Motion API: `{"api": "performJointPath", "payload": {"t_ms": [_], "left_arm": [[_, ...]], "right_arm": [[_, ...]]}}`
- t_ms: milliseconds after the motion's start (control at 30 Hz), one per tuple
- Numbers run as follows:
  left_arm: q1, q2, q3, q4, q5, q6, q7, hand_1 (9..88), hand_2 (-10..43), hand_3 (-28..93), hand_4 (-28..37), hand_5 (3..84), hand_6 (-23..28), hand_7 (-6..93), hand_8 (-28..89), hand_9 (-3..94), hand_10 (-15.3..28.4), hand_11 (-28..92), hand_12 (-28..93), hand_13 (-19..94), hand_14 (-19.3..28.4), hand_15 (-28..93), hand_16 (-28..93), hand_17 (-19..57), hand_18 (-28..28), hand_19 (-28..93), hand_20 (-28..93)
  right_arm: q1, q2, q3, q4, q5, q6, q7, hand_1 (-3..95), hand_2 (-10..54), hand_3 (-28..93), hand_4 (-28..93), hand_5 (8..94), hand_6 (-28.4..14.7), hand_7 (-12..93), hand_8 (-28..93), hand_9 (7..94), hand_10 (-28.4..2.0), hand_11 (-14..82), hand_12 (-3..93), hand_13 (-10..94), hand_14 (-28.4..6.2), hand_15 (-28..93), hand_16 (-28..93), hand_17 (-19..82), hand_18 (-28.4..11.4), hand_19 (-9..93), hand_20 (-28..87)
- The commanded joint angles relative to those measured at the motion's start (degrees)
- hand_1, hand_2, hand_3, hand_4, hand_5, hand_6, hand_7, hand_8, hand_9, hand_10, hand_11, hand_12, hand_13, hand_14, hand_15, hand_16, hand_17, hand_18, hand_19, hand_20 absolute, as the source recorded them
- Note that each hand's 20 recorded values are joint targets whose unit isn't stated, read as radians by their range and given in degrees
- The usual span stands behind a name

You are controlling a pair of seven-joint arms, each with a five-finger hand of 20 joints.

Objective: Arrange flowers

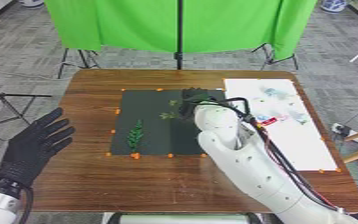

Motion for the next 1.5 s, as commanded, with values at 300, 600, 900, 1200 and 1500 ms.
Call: {"api": "performJointPath", "payload": {"t_ms": [300,600,900,1200,1500], "left_arm": [[-0.23,0.48,0.6,0.87,-0.01,-1.15,-1.84,23.6,-3.5,69,-28.3,26.5,2.0,20.6,-12,22.7,10.6,23,16,17,13.1,34,-1,-11.7,18.7,40,8],[-0.59,1.19,0.89,1.05,-0.29,-0.76,-1.87,23.6,-3.5,69,-28.3,26.5,2.0,20.6,-12,22.7,10.6,23,16,17,13.3,34,-1,-11.7,18.8,40,8],[-1.24,1.71,1.42,1.36,-0.41,-0.65,-2.18,23.7,-3.4,69,-28.3,26.5,2.0,20.6,-12,22.7,10.7,23,16,17,13.1,34,-1,-11.7,18.7,40,8],[-1.12,1.7,1.44,1.3,-0.46,-0.7,-2.3,23.8,-3.4,69,-28.3,26.5,2.0,20.7,-12,22.7,10.7,22,16,17,13.1,34,-1,-11.7,18.7,40,8],[-1.28,1.61,1.54,1.39,-0.48,-0.95,-2.64,23.8,-3.4,69,-28.3,26.5,2.0,20.7,-12,22.8,10.7,23,16,17,13.2,34,-1,-11.7,18.7,40,8]], "right_arm": [[-4.25,-4.86,-1.74,-0.6,-3.56,-8.32,4.43,37.5,-7.0,86,-26,79.1,0.2,58,11,88.7,-8.3,62.6,36.5,85,-6.6,87,31,43,-21.4,93,39],[-4.71,-8.51,1.06,-0.02,4.32,-12.69,9.66,28.9,7.4,85,-23,87.4,0.8,52,-14,93.7,-7.3,57.9,31.6,91,-4.2,83,32,50,-22.5,93,43],[-5.29,-10.71,2.87,0.39,7.55,-13.17,12.38,22.3,11.0,79,-25,89.9,0.2,47,-12,93.7,-7.6,58.6,27.5,92,-3.7,81,32,52,-23.2,93,44],[-5.99,-11.6,3.59,-0.39,8.42,-14.66,13.55,19.3,13.3,78,-24,93.7,0.1,43,-10,93.7,-7.9,61.7,21.7,94,-3.2,81,28,55,-23.5,93,44],[-6.39,-12.39,4.45,-1.4,10.39,-14.42,14.46,18.7,13.6,78,-24,93.7,0.1,43,-10,93.7,-7.8,61.6,21.5,94,-3.1,81,26,56,-23.6,93,44]]}}
